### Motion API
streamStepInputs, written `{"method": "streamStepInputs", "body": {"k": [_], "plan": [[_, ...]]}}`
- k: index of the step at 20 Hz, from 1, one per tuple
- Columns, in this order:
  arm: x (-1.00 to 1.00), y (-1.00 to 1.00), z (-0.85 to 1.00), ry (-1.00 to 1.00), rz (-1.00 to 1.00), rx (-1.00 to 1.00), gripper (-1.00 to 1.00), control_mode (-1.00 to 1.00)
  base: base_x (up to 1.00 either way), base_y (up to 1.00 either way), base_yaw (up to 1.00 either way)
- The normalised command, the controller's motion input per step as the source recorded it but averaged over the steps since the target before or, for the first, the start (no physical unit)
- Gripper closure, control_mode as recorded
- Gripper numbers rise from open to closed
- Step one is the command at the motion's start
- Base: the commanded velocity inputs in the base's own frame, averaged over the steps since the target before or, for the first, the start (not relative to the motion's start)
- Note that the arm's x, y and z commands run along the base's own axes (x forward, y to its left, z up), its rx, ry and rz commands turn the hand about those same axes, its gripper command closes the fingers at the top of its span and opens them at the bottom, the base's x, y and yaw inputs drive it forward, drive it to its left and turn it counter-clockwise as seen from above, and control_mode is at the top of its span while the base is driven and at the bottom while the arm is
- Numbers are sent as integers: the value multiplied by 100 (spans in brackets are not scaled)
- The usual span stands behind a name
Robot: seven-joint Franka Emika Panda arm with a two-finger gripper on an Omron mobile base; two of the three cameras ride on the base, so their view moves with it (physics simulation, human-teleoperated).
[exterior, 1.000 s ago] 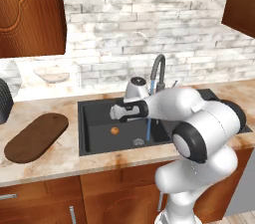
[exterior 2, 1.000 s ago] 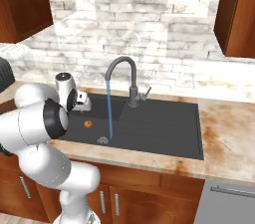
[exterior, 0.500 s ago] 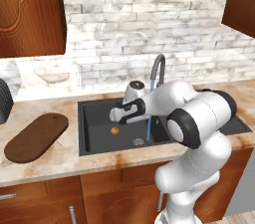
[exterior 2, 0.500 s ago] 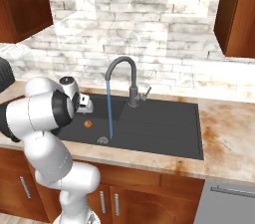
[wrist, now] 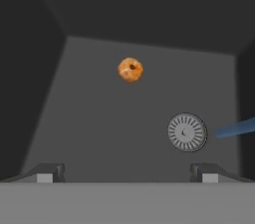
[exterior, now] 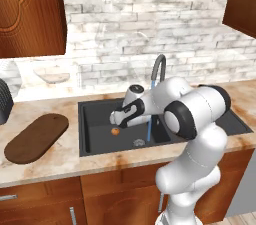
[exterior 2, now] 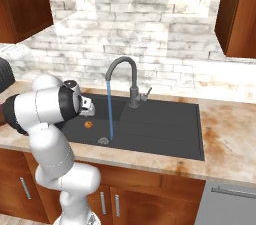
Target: Pick the tangerine from the sink and place it on the cutting board to airdry. Then turn off the sink faucet.
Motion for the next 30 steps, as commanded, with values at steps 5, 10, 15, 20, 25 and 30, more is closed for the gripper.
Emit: {"method": "streamStepInputs", "body": {"k": [5,10,15,20,25,30], "plan": [[14,4,-18,0,0,0,-100,-100,0,0,0],[12,8,-17,0,0,0,-100,-100,0,0,0],[13,9,-15,0,0,0,-100,-100,0,0,0],[17,5,-16,0,0,0,-100,-100,0,0,0],[25,1,-18,0,-1,0,-100,-100,0,0,0],[21,0,-20,0,-1,0,-100,-100,0,0,0]]}}
